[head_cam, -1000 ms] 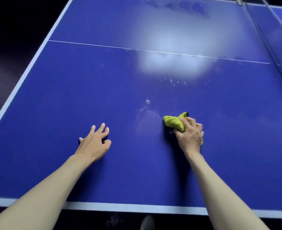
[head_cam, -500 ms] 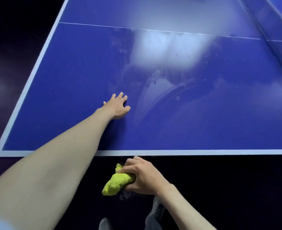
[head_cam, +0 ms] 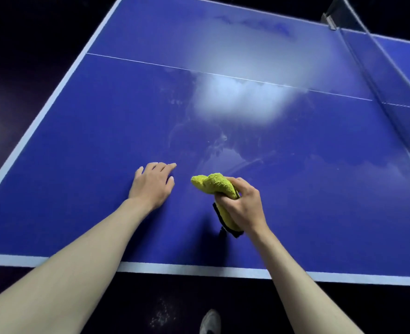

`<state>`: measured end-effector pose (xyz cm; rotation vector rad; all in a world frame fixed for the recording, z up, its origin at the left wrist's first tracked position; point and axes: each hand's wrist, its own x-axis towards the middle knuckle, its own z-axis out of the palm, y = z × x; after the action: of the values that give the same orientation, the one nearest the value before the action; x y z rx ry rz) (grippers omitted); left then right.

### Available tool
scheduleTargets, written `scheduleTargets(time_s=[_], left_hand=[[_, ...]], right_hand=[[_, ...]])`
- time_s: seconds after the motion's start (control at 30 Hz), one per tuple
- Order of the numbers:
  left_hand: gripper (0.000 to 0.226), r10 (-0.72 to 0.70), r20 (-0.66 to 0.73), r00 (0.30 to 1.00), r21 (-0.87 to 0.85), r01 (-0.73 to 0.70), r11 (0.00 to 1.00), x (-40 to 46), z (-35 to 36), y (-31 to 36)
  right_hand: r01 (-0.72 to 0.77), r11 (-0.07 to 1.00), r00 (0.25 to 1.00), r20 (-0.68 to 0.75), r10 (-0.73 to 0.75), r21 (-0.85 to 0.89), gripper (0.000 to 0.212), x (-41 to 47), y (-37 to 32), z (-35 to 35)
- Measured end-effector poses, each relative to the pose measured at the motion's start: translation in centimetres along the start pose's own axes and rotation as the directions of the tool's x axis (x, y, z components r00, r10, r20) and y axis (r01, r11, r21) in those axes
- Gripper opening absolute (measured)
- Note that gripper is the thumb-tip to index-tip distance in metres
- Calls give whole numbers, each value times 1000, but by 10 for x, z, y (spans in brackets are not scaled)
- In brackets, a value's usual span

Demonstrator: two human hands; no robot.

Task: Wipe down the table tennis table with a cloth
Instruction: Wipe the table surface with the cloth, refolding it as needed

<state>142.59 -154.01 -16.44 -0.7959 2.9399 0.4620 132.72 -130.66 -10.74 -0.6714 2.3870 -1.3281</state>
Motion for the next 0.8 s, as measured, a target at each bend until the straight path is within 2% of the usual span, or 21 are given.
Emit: scheduleTargets(time_s=[0.2,0.3,0.4,0.6,0.67,0.8], left_hand=[[50,82,-91,992,-76,-89,993,8,26,-21],[50,68,-123,990,-81,-79,994,5,31,-20],[50,53,-98,994,-85,-61,995,8,28,-14],[56,50,-16,999,-33,-51,998,9,19,-14],[58,45,9,999,-32,-44,998,12,15,-17],[60,50,25,998,-37,-49,998,12,16,-17]], right_hand=[[-37,991,989,-149,18,-126,35,133,21,-45],[-26,977,981,-195,-16,-212,36,203,33,-59],[-46,946,973,-230,-31,-322,38,268,45,-58],[-16,844,998,-63,-21,-536,44,315,67,-12],[-1,840,997,-60,-38,-542,46,301,70,2],[108,838,994,37,-105,-535,49,259,73,9]])
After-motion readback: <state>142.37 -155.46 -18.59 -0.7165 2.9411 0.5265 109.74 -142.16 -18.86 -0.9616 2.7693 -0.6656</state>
